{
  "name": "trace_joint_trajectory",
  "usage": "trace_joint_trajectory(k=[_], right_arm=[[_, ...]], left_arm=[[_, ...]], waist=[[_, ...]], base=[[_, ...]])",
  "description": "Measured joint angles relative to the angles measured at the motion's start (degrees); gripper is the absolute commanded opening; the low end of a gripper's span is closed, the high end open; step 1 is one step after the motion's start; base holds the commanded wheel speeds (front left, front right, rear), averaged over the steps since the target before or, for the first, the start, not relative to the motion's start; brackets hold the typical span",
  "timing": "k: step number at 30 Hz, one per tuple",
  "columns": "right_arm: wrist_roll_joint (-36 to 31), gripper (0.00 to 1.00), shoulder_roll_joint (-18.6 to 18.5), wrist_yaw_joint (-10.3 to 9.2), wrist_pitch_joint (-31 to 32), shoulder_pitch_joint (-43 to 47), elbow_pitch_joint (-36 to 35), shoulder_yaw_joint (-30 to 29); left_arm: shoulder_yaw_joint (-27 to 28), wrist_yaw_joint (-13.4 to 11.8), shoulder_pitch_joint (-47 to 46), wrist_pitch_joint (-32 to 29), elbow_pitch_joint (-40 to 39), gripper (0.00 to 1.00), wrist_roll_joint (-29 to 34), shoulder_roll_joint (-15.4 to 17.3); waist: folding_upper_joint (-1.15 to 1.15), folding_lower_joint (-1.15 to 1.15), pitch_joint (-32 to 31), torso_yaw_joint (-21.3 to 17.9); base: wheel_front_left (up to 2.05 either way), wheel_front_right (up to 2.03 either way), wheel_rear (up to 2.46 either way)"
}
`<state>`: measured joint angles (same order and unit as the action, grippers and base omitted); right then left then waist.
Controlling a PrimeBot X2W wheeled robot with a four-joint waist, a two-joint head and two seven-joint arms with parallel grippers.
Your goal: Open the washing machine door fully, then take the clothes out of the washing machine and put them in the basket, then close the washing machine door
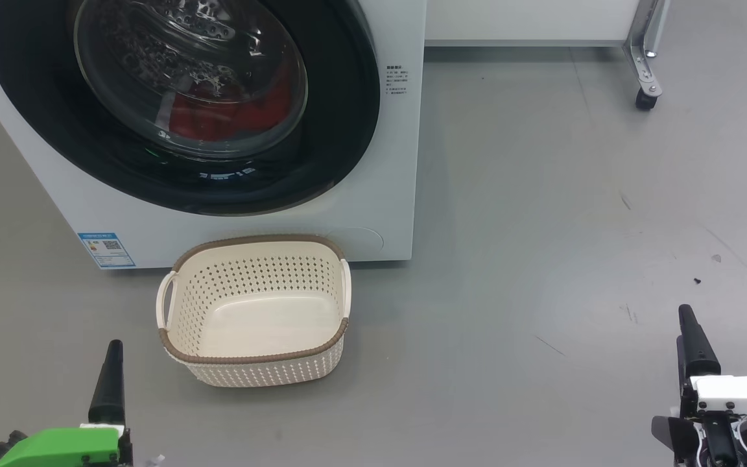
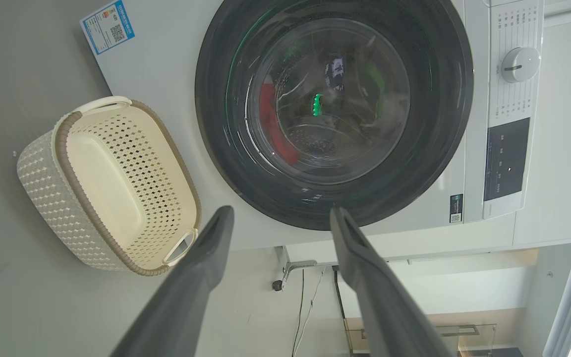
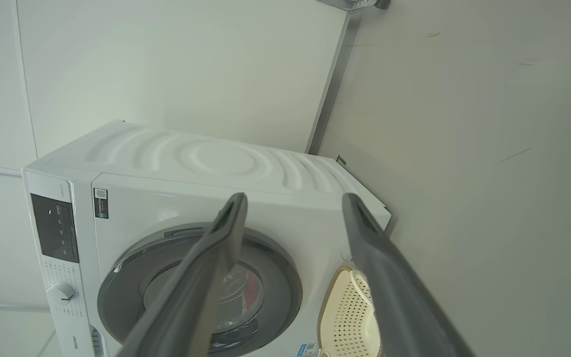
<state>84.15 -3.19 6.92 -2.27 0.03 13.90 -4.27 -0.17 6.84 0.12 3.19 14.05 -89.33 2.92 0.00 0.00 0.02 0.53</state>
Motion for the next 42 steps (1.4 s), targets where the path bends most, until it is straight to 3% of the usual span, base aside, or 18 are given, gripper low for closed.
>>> trace_joint_trajectory(k=[8, 20, 27, 42], right_arm=[[-4.63, 1.0, -0.32, 0.01, -1.14, -0.77, -2.25, 0.04], [-13.93, 1.0, -1.1, 0.02, -3.12, -0.82, -4.61, 1.19], [-23.45, 1.0, -3.12, 0.02, -4.59, -0.8, -5.86, 2.94], [-36.86, 1.0, -3.14, -0.02, -7.17, -0.78, -7.17, 5.05]], left_arm=[[0.24, 0.01, -0.1, 1.01, -2.15, 1.0, 3.35, -0.03], [0.1, -0.11, -0.11, 2.94, -5.83, 1.0, 16.47, -0.09], [-1.94, -1.62, -0.11, 4.08, -8.75, 1.0, 26.3, -0.14], [-7.62, -5.59, -0.08, 6.54, -11.33, 1.0, 43.78, -0.18]], waist=[[0.0, 0.0, -0.1, 0.16], [0.0, 0.0, -0.15, 0.42], [0.0, 0.0, -0.11, 0.49], [0.0, 0.0, 0.02, 0.49]], base=[[0.0, 0.0, 0.0], [0.0, 0.0, 0.0], [0.0, 0.0, 0.0], [0.0, 0.0, 0.0]])
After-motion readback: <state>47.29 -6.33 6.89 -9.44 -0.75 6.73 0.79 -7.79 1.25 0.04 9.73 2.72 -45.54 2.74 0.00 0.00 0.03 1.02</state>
